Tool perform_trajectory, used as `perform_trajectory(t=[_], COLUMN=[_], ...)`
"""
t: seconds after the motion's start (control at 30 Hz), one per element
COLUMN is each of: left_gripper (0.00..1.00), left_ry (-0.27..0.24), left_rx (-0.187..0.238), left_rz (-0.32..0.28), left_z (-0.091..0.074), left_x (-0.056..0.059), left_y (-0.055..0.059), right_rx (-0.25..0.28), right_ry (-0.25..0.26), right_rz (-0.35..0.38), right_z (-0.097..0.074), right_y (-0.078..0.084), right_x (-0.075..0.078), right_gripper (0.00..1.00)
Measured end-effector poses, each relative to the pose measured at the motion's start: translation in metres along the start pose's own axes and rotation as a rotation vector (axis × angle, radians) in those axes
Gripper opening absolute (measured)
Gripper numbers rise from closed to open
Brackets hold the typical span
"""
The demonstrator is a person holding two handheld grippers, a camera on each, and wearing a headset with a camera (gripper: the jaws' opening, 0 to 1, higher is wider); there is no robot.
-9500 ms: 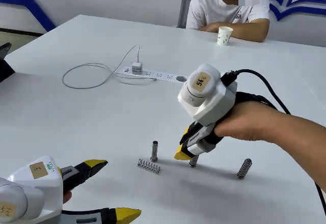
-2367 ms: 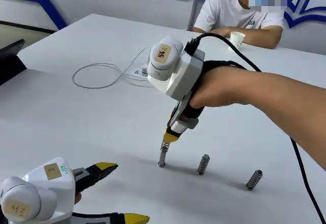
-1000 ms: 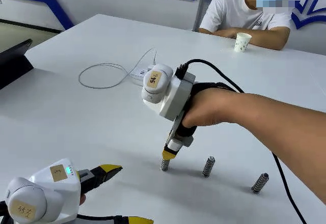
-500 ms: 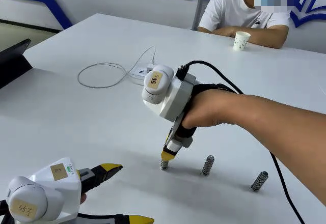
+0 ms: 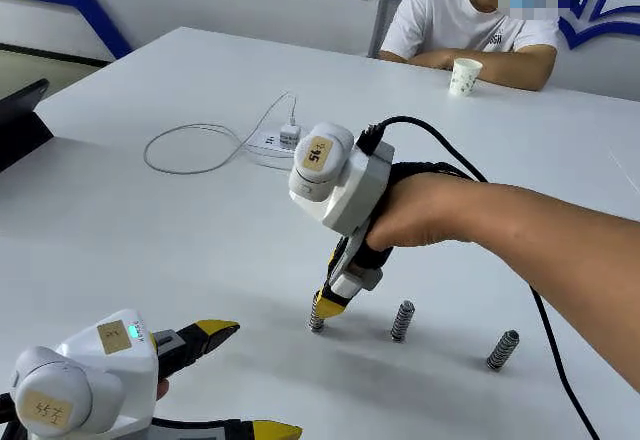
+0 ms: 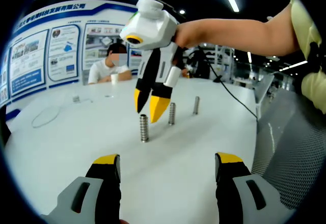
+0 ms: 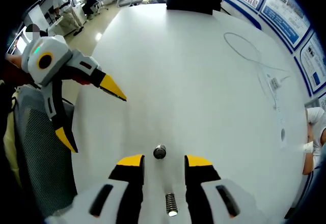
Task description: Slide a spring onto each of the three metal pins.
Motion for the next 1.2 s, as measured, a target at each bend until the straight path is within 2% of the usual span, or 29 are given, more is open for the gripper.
perform_trajectory(t=[0.27,0.53,0.93,1.2], left_gripper=[0.77,0.77,0.78,0.78], left_ry=[0.005,0.009,0.021,0.026], left_rx=[-0.005,-0.009,-0.012,-0.012], left_rz=[0.004,0.009,0.016,0.021], left_z=[0.001,0.003,0.008,0.01], left_x=[0.001,0.0,-0.001,-0.004], left_y=[-0.001,-0.002,-0.006,-0.009], right_rx=[0.039,0.082,0.147,0.189], right_ry=[0.026,0.045,0.08,0.119], right_rz=[-0.013,0.015,0.076,0.13], right_z=[-0.006,-0.011,-0.029,-0.044], right_y=[0.01,0.024,0.049,0.072], right_x=[0.002,0.003,0.003,0.002], right_gripper=[0.43,0.51,0.54,0.56])
Point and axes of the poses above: the centre of the closed fingertips' face, and the gripper's own axes: z roughly forward along the fingers, x roughly to its right, y roughly out of its underside, the point moved 9 cm from there along -z, roughly backward along the fingers, and after that the axes turned 8 degrees about x, right-handed, at the moved point
